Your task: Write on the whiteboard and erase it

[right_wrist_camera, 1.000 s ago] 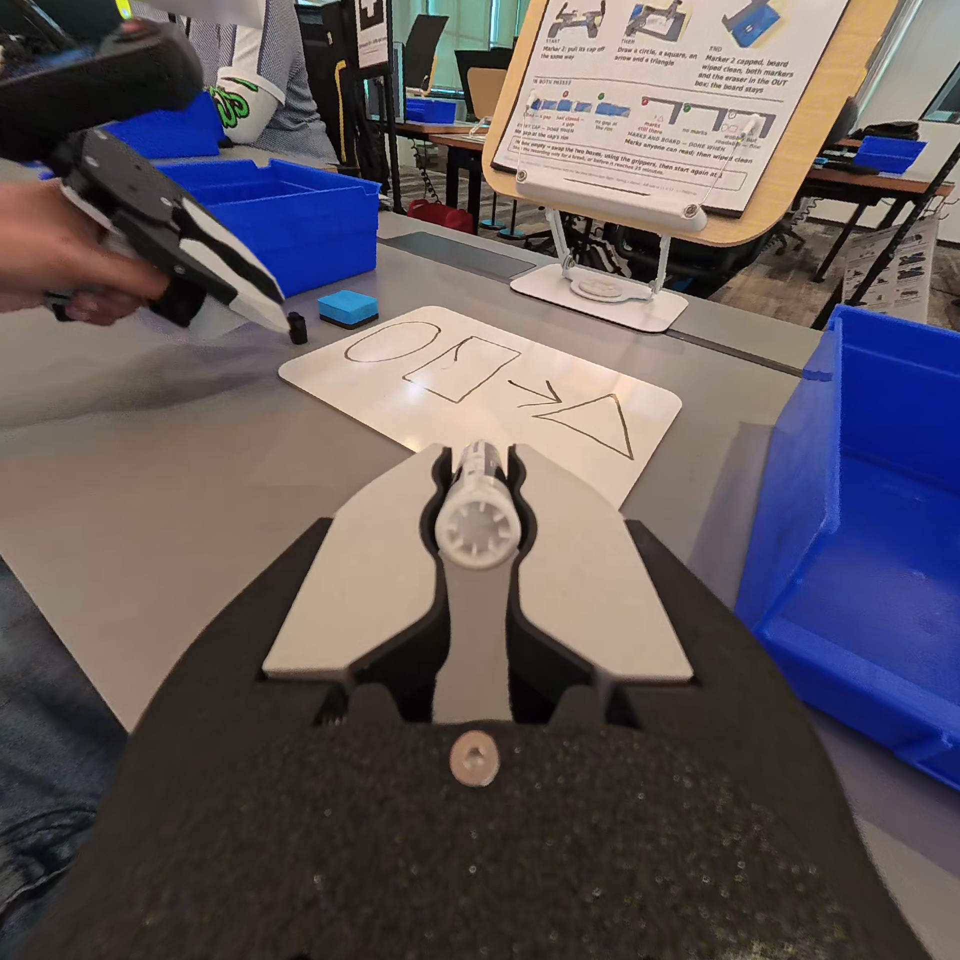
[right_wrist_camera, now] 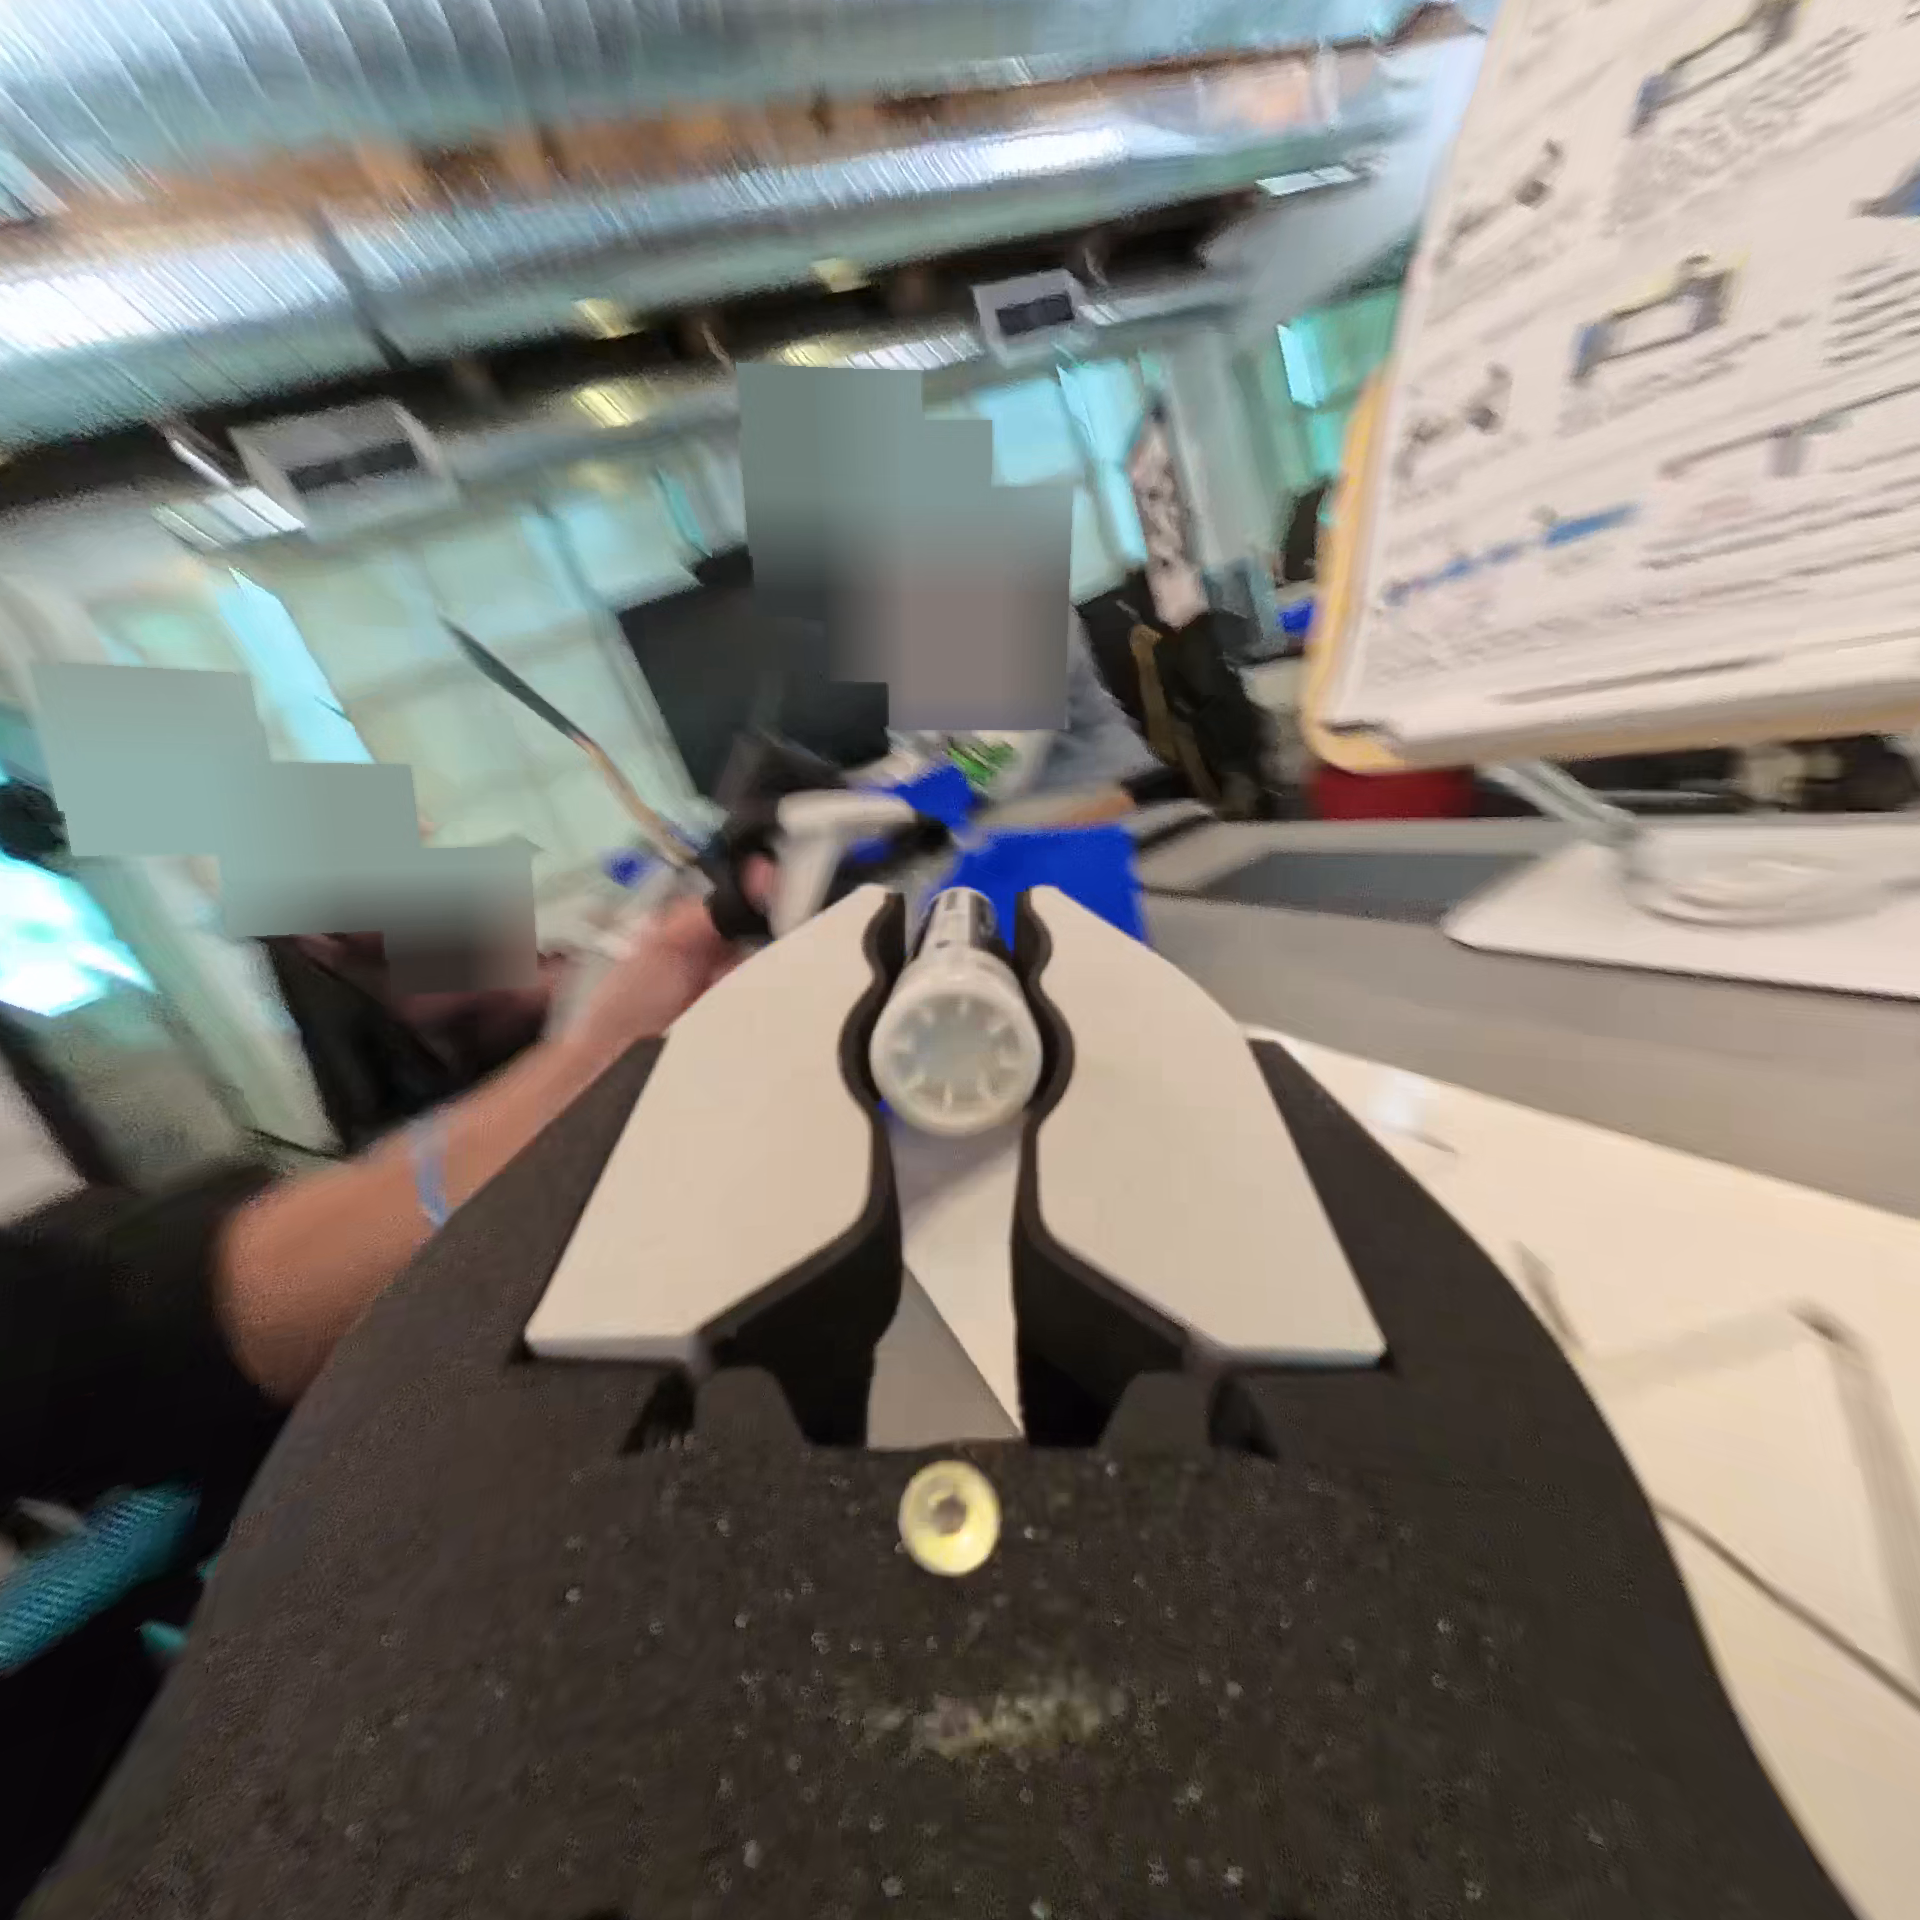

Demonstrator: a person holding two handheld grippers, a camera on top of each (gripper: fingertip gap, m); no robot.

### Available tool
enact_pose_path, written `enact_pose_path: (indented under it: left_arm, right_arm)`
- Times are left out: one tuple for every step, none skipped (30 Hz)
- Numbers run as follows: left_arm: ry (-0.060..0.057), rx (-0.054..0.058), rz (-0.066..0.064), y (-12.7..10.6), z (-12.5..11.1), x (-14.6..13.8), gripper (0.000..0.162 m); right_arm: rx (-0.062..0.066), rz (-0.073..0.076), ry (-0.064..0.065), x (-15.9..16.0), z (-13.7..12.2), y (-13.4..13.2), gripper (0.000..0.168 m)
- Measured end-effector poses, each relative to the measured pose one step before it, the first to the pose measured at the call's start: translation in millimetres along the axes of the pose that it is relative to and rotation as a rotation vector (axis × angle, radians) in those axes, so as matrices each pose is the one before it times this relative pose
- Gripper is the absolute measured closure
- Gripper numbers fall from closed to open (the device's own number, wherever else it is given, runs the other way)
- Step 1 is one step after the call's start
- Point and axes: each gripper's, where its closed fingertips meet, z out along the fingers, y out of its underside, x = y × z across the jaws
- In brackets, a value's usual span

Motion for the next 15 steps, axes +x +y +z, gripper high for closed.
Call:
enact_pose_path:
  left_arm:
    - [0.06,0.0293,-0.0437,-1.25,5.49,6.25,0.143]
    - [0.0475,0.02,-0.0305,1.24,4.73,5.06,0.143]
    - [0.0421,0.0123,-0.0166,2.98,3.94,4.99,0.143]
    - [0.0361,0.0024,-0.0046,4.57,3.04,4.97,0.143]
    - [0.0209,0.0092,0.007,4.13,2.01,3.4,0.144]
    - [0.0067,0.0042,0.0075,4.88,1.92,1.21,0.144]
    - [0.0205,-0.0121,-0.0064,5.91,2.28,2.71,0.143]
    - [0.0261,-0.0153,-0.01,5.19,2.12,3.38,0.143]
    - [0.0125,0.0023,0.0022,2.21,1.47,2.18,0.143]
    - [0.0073,-0.0021,0.0071,2.22,1.45,1.49,0.143]
    - [0.0074,-0.022,0.0072,4.15,2.06,1.04,0.143]
    - [-0.0057,-0.0158,0.0096,3.22,1.8,-0.78,0.143]
    - [0.0046,-0.0033,0.0074,1.49,1.25,0.7,0.143]
    - [0.0103,0.0007,-0.0027,0.53,0.86,1.4,0.143]
    - [-0.0025,-0.0004,-0.0034,0.64,0.86,-0.43,0.143]
  right_arm:
    - [0.0566,0.0825,-0.0791,-1.74,11.7,-11.62,0.148]
    - [0.0475,0.0807,-0.0694,-0.78,9.95,-8.47,0.148]
    - [0.0359,0.0773,-0.0434,2.12,7.87,-4.82,0.149]
    - [0.0226,0.066,-0.0318,2.38,5.99,-1.41,0.149]
    - [-0.0016,0.0474,-0.0243,1.6,4.2,2.94,0.149]
    - [-0.0192,0.0219,-0.0023,2.6,2.75,5.82,0.149]
    - [-0.0199,0.0019,0.0075,2.38,1.53,5.96,0.149]
    - [-0.0099,0.0014,-0.0043,-0.38,0.58,4.16,0.149]
    - [-0.0027,0.0073,-0.0071,-0.95,-0.04,2.46,0.149]
    - [0.0019,0.0073,-0.0013,-0.3,-0.31,1.28,0.148]
    - [-0.0008,0.0053,0.0008,0.12,-0.21,0.98,0.148]
    - [-0.0105,0.0013,0.0058,0.96,-0.01,2.02,0.148]
    - [-0.0122,-0.0055,0.0089,1.34,0.07,2.06,0.148]
    - [-0.0095,-0.0071,0.0043,0.65,-0.1,1.91,0.148]
    - [-0.009,-0.0025,0.0015,0.45,-0.02,2.02,0.148]
